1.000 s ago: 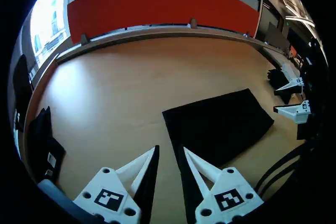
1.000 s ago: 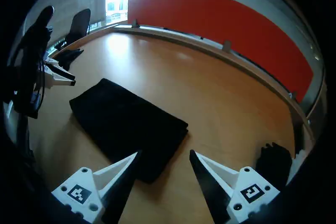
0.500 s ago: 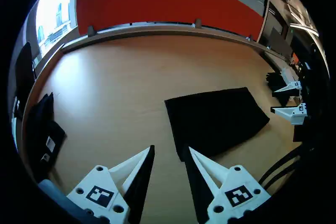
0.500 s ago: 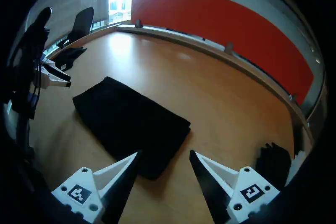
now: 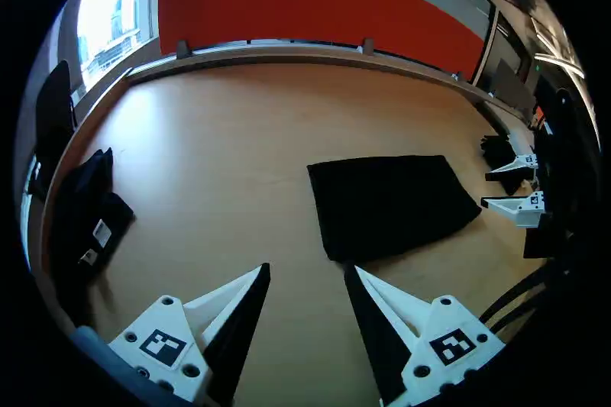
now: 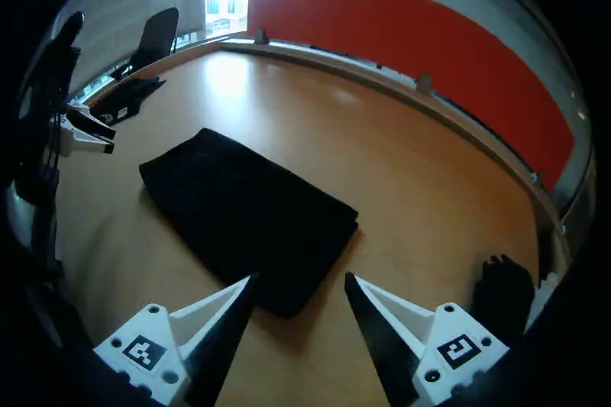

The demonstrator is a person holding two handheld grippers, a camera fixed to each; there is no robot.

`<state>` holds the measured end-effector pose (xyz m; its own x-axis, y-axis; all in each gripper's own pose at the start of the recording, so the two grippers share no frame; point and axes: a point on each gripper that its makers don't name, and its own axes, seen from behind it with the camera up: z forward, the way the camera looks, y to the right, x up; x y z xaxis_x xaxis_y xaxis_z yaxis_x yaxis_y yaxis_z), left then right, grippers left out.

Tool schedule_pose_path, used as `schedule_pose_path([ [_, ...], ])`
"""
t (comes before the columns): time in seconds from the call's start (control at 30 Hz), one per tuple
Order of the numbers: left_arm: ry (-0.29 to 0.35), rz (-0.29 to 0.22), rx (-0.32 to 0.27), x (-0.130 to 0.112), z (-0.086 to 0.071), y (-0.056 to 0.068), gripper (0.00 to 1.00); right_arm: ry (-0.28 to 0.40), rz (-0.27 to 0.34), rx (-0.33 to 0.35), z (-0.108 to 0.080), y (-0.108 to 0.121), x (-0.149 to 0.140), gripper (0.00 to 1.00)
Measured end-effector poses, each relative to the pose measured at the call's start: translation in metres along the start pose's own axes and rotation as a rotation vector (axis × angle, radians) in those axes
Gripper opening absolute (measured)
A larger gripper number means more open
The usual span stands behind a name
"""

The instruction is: Fold towel

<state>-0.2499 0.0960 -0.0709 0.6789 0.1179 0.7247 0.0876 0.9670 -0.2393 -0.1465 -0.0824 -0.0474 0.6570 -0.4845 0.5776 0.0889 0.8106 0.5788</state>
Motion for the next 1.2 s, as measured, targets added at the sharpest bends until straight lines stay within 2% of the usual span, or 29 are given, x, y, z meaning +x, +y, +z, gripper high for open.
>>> schedule_pose_path([
  [0.3, -0.004, -0.024, 0.016, -0.014, -0.020, -0.001, 0.71, -0.017, -0.019, 0.026, 0.002, -0.006, -0.009, 0.86],
  [0.7, -0.018, -0.048, 0.036, -0.029, -0.032, -0.005, 0.71, -0.049, -0.042, 0.049, 0.005, -0.009, -0.024, 0.85],
  [1.2, -0.022, -0.054, 0.047, -0.030, -0.033, -0.012, 0.71, -0.092, -0.063, 0.113, 0.009, -0.014, -0.037, 0.49],
])
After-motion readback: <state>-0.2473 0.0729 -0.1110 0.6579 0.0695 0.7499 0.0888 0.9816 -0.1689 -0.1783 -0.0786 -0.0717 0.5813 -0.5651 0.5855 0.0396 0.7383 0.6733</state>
